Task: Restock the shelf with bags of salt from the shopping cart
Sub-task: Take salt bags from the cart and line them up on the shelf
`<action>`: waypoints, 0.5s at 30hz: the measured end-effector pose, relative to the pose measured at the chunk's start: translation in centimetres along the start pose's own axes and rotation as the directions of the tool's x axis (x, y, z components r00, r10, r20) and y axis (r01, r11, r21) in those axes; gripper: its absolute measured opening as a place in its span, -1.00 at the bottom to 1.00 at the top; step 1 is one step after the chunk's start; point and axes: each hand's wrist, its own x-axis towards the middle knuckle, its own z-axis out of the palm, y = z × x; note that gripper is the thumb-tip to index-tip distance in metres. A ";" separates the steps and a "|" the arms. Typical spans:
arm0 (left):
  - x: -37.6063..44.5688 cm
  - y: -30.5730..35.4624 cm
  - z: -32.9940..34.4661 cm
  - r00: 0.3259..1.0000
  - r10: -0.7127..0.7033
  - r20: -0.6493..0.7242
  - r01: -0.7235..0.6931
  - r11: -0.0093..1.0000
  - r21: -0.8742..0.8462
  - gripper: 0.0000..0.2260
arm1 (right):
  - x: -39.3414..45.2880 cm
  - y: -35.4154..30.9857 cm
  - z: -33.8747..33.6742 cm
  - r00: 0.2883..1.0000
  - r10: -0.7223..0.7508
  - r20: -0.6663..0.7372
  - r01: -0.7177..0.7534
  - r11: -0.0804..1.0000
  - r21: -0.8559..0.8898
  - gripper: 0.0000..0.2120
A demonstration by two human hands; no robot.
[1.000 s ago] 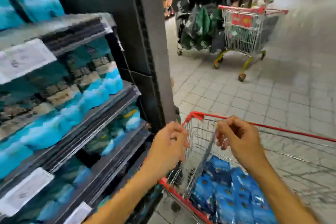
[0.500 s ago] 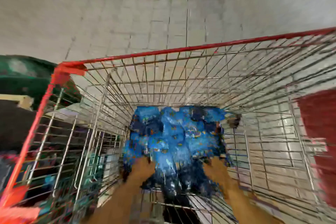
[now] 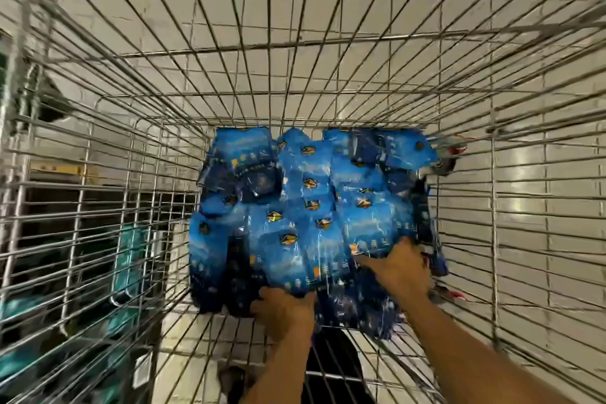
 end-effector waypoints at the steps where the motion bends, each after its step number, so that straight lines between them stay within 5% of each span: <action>1: 0.3 -0.4 0.3 1.000 0.014 0.024 -0.014 1.000 -0.016 -0.29 | 0.2 0.0 0.0 1.000 0.005 0.014 -0.006 1.000 0.019 -0.04; 9: 0.3 -2.4 1.1 0.972 0.230 0.044 -0.215 0.952 -0.216 -0.73 | -1.9 0.1 0.5 0.992 -0.122 -0.039 0.125 0.990 0.066 -0.51; 15: -0.4 -1.9 -6.1 0.934 0.323 0.152 -0.259 0.906 -0.333 -0.76 | -5.3 -0.8 -2.9 0.975 -0.131 0.182 0.037 0.894 0.447 -0.33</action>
